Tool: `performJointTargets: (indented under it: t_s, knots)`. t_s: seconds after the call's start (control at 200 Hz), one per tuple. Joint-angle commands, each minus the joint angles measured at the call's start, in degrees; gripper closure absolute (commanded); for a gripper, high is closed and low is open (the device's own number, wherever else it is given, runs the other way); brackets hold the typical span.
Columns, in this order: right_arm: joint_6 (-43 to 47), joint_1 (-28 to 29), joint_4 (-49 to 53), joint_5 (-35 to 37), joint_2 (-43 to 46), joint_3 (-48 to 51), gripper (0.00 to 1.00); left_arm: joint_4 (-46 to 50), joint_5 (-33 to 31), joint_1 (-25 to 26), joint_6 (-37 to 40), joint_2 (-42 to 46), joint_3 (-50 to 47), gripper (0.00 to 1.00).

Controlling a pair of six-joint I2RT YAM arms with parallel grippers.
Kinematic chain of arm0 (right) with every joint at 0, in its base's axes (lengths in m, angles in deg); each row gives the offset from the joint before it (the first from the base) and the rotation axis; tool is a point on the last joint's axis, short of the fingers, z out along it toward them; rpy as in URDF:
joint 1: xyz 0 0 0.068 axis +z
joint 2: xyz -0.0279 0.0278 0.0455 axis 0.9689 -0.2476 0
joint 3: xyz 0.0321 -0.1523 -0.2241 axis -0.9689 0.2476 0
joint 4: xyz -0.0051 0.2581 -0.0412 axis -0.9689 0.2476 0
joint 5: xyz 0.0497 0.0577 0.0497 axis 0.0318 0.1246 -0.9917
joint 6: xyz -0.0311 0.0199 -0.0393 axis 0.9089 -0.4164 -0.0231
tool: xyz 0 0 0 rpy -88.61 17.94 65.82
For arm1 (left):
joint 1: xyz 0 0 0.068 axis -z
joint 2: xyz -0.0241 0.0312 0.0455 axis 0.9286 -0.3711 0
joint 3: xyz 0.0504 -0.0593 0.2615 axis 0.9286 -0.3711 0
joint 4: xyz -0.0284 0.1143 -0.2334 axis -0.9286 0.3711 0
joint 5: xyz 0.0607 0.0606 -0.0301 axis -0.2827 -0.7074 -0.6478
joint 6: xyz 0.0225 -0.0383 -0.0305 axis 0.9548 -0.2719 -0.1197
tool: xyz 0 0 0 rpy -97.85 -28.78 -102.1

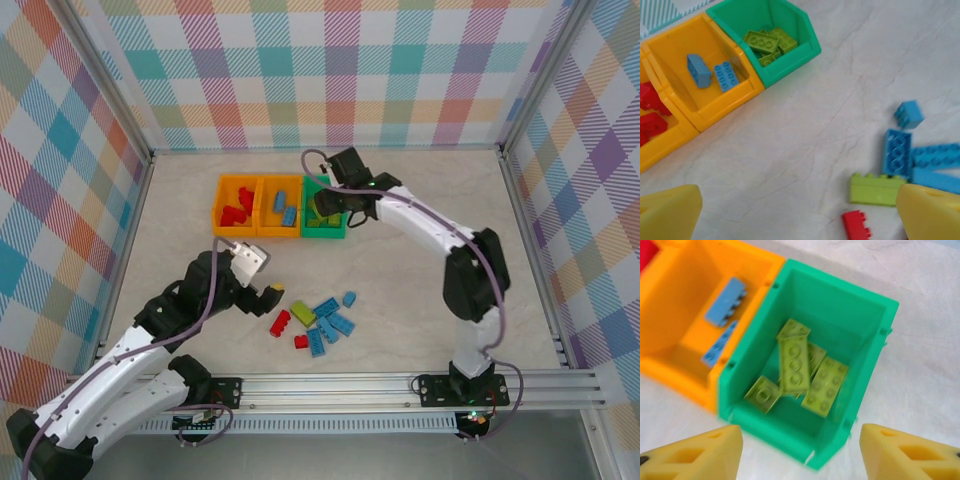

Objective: Sort the legos into containers by color

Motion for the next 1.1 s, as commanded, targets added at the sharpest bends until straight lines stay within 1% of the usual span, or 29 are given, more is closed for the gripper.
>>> performJointTargets:
  t_s: [0.0,0.06,0.135,0.17,0.255,0.305,0.35,0.435,0.5,0.685,0.765,0.855,0.975,1.095]
  knots:
    - [2.41,0.64,6.3,-13.46,11.16,5.57,0.28,2.82,2.47,1.29,-13.61,-2.0,4.91,0.05]
    - [2.36,0.97,8.81,-20.58,16.9,9.85,0.23,6.75,2.64,1.97,-19.0,-4.11,6.71,0.06]
    - [0.59,1.28,9.73,-27.78,24.75,16.28,0.18,12.76,3.31,3.38,-23.46,-7.58,8.49,0.06]
    - [-0.8,1.28,9.32,-30.41,28.36,19.52,0.17,15.99,3.23,4.3,-25.26,-9.43,9.09,0.06]
    - [-3.71,1.33,8.32,-36.72,36.35,25.9,0.11,22.77,0.83,7.28,-29.47,-14.25,9.95,0.06]
    - [-4.52,1.37,8.0,-39.99,40.14,28.68,0.06,24.77,0.13,9.14,-30.72,-17.02,9.78,0.06]
    - [-4.92,1.37,8.03,-41.47,42.68,30.61,0.01,25.22,-0.12,10.69,-31.33,-19.3,9.27,0.06]
    - [-5.12,1.37,9.12,-41.93,45.41,32.82,0.0,23.74,-0.1,12.91,-31.89,-23.87,8.21,0.06]
    - [-5.76,1.37,9.9,-41.93,45.81,33.68,0.0,21.88,-0.15,13.54,-32.21,-27.69,7.77,0.06]
    - [-6.33,1.37,12.93,-41.37,43.67,33.18,0.0,18.27,-4.4,13.74,-33.26,-37.46,7.96,0.16]
    - [-6.35,1.37,12.99,-40.01,43.7,33.31,0.0,17.89,-6.04,13.74,-33.0,-40.24,8.75,0.24]
    - [-6.26,1.37,12.38,-38.39,44.14,33.53,0.0,16.0,-5.05,13.74,-32.45,-42.76,8.79,0.33]
    - [-6.26,1.37,12.49,-36.96,44.36,33.36,0.0,14.32,-3.94,13.75,-32.82,-45.22,8.85,0.52]
    - [-6.78,1.37,12.46,-35.46,44.23,33.61,0.0,12.33,-2.38,13.76,-33.65,-45.18,8.55,0.67]
